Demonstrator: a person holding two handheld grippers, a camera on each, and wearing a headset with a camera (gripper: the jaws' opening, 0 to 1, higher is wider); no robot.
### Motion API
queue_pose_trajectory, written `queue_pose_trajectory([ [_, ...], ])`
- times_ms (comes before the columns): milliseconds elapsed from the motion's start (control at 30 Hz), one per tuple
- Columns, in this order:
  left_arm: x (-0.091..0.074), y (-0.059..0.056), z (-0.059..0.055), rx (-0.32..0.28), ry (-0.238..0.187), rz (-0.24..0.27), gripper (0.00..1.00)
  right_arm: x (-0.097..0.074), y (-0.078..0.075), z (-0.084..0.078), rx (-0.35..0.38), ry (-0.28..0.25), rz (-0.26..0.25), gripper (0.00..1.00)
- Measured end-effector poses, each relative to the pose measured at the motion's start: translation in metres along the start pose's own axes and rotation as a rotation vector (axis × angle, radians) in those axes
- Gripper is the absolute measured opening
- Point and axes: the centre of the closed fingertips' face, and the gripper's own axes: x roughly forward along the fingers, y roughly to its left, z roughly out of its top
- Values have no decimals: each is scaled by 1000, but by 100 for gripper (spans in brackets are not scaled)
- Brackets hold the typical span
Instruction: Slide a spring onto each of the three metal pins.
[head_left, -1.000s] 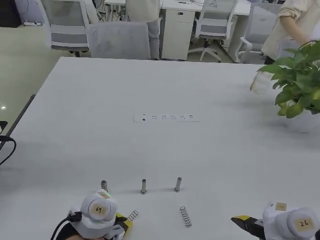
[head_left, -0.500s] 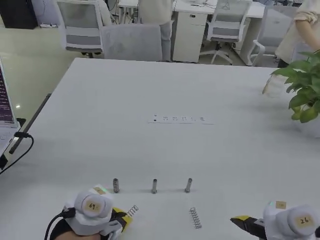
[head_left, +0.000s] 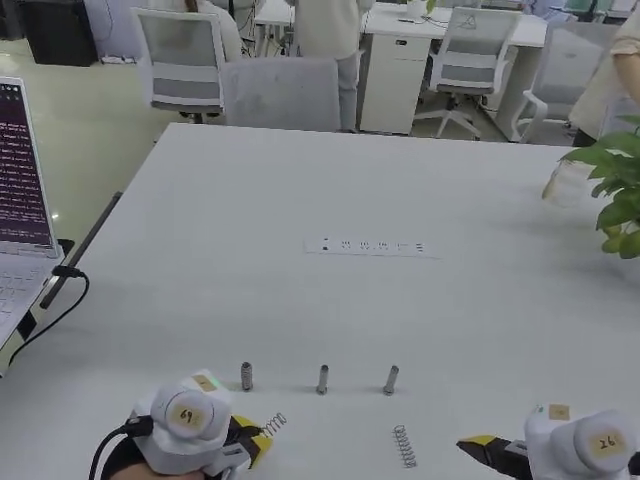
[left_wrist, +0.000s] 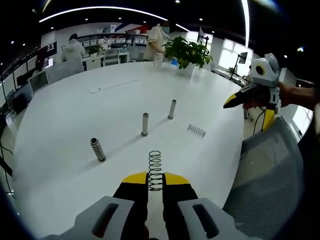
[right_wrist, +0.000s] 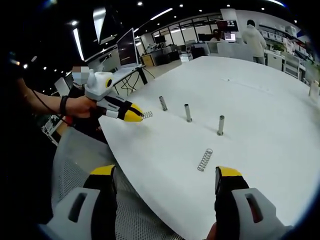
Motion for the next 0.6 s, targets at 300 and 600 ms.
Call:
queue_pose_trajectory([
  [300,-4,-8,7,42,-7,-26,2,11,10,8,-13,-8,44,72],
  [600,-4,-23,19,91,-23,-59,2,21,20,21,-27,-24,101,63],
])
